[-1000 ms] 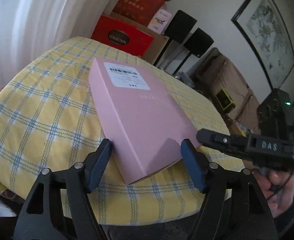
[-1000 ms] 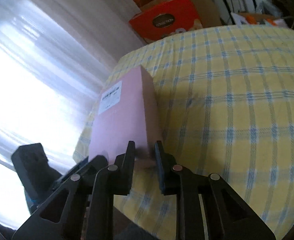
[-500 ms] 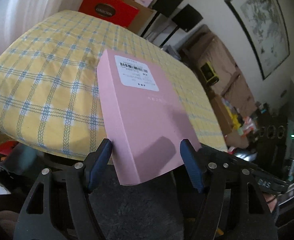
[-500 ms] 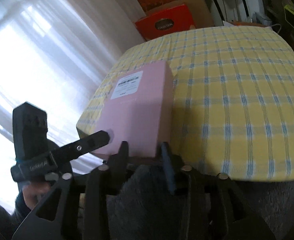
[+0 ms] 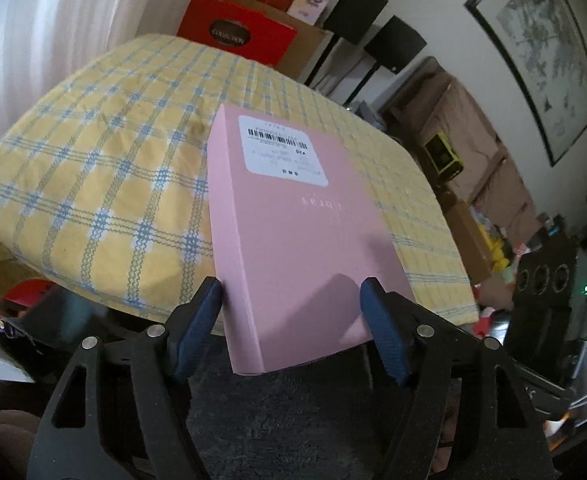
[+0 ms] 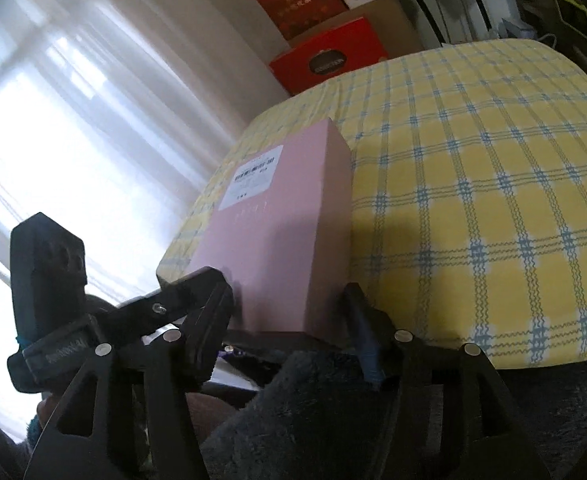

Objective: Organize objects
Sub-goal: 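Lift the pink box with the left gripper and carry it toward the cardboard box, then lower the pink box into the cardboard box and open the left gripper, then withdraw both grippers from the filled cardboard box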

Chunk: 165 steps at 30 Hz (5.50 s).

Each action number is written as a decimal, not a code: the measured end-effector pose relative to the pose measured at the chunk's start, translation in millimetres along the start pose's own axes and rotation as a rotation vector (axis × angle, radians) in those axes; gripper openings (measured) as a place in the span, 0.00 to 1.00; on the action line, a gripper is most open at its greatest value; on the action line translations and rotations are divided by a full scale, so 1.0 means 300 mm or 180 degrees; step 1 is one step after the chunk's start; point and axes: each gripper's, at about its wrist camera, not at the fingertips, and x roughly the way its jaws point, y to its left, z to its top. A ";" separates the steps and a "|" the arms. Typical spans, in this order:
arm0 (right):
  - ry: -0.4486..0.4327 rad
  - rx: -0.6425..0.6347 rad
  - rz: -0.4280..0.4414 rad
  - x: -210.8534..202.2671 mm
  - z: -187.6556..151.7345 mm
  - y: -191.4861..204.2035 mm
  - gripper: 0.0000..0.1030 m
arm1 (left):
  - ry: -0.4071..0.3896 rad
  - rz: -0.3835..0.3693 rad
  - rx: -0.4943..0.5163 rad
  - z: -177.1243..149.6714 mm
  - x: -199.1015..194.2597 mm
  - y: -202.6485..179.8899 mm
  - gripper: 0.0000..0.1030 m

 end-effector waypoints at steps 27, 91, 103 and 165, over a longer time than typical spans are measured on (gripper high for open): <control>-0.0590 -0.0330 -0.0187 -0.350 0.046 0.187 0.52 | -0.0700 0.0118 0.0438 0.067 -0.218 -0.315 0.61; -0.1727 0.0988 -0.1139 -0.990 -0.009 -0.594 0.48 | -0.0074 -0.0522 0.1927 -0.084 0.455 -1.304 0.55; -0.1687 0.1258 -0.1153 -0.971 -0.028 -0.727 0.48 | 0.0095 -0.0517 0.1920 -0.104 0.586 -1.324 0.55; -0.1072 0.1514 -0.2233 -1.131 -0.143 -0.405 0.42 | 0.0313 -0.0123 0.2710 -0.189 0.034 -1.325 0.82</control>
